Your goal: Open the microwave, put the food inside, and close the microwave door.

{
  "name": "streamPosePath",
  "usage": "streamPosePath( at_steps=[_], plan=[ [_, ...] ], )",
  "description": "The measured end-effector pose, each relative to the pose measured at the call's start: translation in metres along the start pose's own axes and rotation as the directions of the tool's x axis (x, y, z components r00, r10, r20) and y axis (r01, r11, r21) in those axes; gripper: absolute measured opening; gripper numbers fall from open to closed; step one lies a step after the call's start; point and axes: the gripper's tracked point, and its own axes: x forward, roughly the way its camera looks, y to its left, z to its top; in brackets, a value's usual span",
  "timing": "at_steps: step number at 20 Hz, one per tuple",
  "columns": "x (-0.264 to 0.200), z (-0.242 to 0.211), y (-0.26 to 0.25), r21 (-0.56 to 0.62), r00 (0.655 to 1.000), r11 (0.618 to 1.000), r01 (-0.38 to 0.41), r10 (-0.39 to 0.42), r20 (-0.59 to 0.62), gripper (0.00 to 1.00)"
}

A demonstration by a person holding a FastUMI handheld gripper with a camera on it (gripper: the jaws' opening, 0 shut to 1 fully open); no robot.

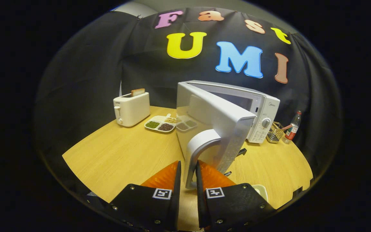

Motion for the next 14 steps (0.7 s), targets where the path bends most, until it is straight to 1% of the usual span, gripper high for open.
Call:
streamPosePath(
  at_steps=[5, 8, 10, 12, 14],
  plan=[
    [-0.003, 0.002, 0.046, -0.060, 0.997, 0.996, -0.073, 0.072, -0.012, 0.25],
    [-0.003, 0.003, 0.062, -0.110, 0.997, 0.991, -0.078, 0.076, -0.020, 0.24],
    [-0.005, 0.003, 0.068, -0.122, 0.996, 0.989, -0.089, 0.085, -0.034, 0.25],
    [-0.012, 0.004, 0.087, -0.105, 0.988, 0.983, -0.152, 0.150, -0.030, 0.26],
    [-0.022, 0.011, 0.104, -0.112, 0.975, 0.969, -0.221, 0.221, -0.005, 0.28]
  ],
)
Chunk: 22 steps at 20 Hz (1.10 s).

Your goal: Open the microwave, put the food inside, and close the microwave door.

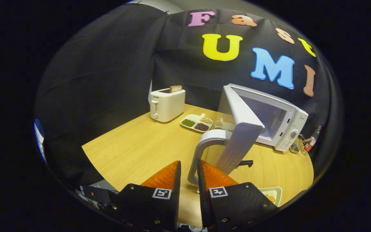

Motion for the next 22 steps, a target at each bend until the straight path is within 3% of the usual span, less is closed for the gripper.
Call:
streamPosePath(
  at_steps=[3, 5, 6, 7, 8, 10, 16, 22],
  plan=[
    [-0.015, 0.016, 0.028, 0.038, 0.986, 0.986, -0.162, 0.160, 0.057, 0.30],
    [-0.032, 0.028, 0.031, 0.053, 0.973, 0.975, -0.218, 0.212, 0.096, 0.43],
    [-0.038, 0.037, 0.029, 0.057, 0.968, 0.972, -0.226, 0.218, 0.121, 0.64],
    [-0.047, 0.045, 0.026, 0.060, 0.963, 0.970, -0.236, 0.225, 0.147, 0.73],
    [-0.054, 0.052, 0.023, 0.059, 0.959, 0.970, -0.237, 0.224, 0.172, 0.89],
    [-0.070, 0.068, 0.010, 0.055, 0.954, 0.973, -0.224, 0.207, 0.219, 0.98],
    [-0.100, 0.087, -0.053, 0.081, 0.954, 0.992, -0.100, 0.072, 0.291, 0.97],
    [-0.108, 0.052, -0.129, 0.164, 0.964, 0.984, 0.068, -0.106, 0.242, 0.97]
  ],
)
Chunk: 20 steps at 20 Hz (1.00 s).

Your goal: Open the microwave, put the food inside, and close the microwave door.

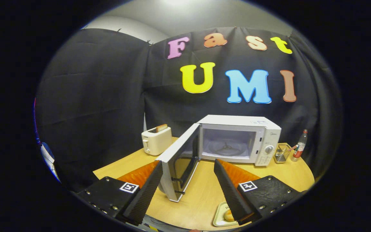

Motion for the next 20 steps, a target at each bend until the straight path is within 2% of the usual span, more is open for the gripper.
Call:
streamPosePath(
  at_steps=[6, 11, 20],
  plan=[
    [0.003, -0.038, -0.067, 0.041, 0.985, 0.988, 0.147, -0.142, -0.102, 0.98],
    [0.008, -0.085, -0.107, 0.044, 0.948, 0.971, 0.234, -0.218, -0.231, 0.98],
    [0.005, -0.169, -0.135, 0.071, 0.862, 0.958, 0.278, -0.216, -0.458, 0.98]
  ],
)
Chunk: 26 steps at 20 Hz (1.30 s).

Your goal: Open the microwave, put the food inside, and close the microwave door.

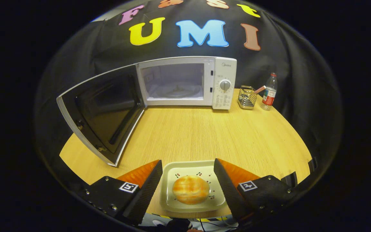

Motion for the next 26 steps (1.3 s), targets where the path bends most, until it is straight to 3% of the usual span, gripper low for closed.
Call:
streamPosePath(
  at_steps=[9, 19, 26],
  plan=[
    [0.020, -0.046, -0.008, -0.016, 0.982, 1.000, -0.024, 0.021, -0.190, 0.98],
    [0.027, -0.073, -0.004, -0.005, 0.953, 0.999, -0.054, 0.050, -0.300, 0.98],
    [0.027, -0.063, 0.000, 0.092, 0.959, 0.993, -0.074, 0.096, -0.268, 0.82]
  ],
)
